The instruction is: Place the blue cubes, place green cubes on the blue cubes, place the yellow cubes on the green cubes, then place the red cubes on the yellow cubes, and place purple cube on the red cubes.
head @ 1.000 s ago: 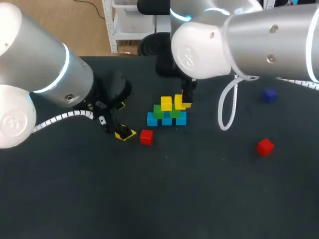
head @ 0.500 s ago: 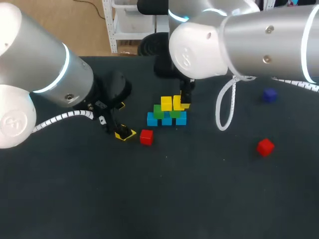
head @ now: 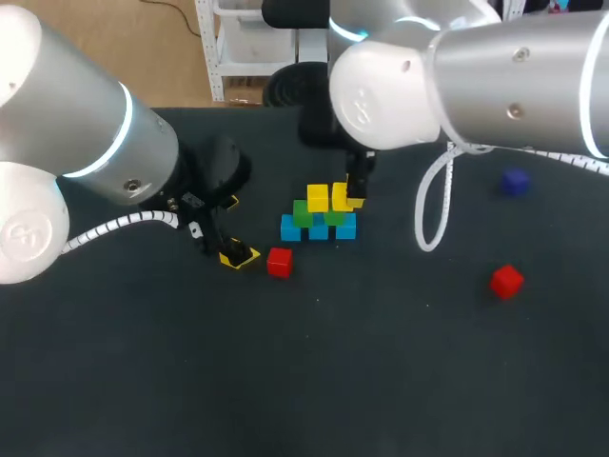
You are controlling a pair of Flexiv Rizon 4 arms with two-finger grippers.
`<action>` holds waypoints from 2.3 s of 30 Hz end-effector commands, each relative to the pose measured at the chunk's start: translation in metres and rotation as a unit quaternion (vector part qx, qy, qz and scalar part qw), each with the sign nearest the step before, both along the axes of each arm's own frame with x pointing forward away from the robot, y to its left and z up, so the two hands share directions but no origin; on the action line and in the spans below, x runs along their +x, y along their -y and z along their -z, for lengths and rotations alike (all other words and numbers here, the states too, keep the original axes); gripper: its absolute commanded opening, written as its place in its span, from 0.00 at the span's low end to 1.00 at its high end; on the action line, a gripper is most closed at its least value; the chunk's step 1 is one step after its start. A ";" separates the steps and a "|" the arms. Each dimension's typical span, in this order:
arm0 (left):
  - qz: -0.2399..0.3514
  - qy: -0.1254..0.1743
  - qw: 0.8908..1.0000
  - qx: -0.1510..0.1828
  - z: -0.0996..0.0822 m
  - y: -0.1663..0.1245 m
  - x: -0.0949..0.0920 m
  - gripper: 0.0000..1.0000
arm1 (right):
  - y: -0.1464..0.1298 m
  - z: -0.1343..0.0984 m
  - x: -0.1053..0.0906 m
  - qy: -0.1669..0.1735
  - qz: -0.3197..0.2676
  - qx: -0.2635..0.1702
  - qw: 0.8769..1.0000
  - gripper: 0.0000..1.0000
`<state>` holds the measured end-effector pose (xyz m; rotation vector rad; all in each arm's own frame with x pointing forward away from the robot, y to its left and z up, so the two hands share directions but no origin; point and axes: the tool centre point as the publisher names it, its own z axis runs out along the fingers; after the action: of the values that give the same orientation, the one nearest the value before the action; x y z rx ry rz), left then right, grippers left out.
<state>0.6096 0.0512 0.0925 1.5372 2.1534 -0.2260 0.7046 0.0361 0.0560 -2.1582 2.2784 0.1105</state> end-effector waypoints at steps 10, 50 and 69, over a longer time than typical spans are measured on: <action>-0.001 -0.001 1.000 0.001 0.000 0.001 0.001 1.00 | -0.001 0.001 0.001 0.001 -0.006 0.008 1.000 0.00; -0.001 -0.001 1.000 0.001 0.000 0.001 0.001 1.00 | -0.006 0.003 0.002 -0.001 -0.007 0.010 1.000 0.00; -0.001 -0.001 1.000 0.001 0.000 0.001 0.001 1.00 | -0.005 0.005 0.002 -0.002 -0.005 0.010 1.000 0.00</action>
<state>0.6096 0.0512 0.0925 1.5372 2.1534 -0.2260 0.7049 0.0407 0.0515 -2.1629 2.2567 0.1338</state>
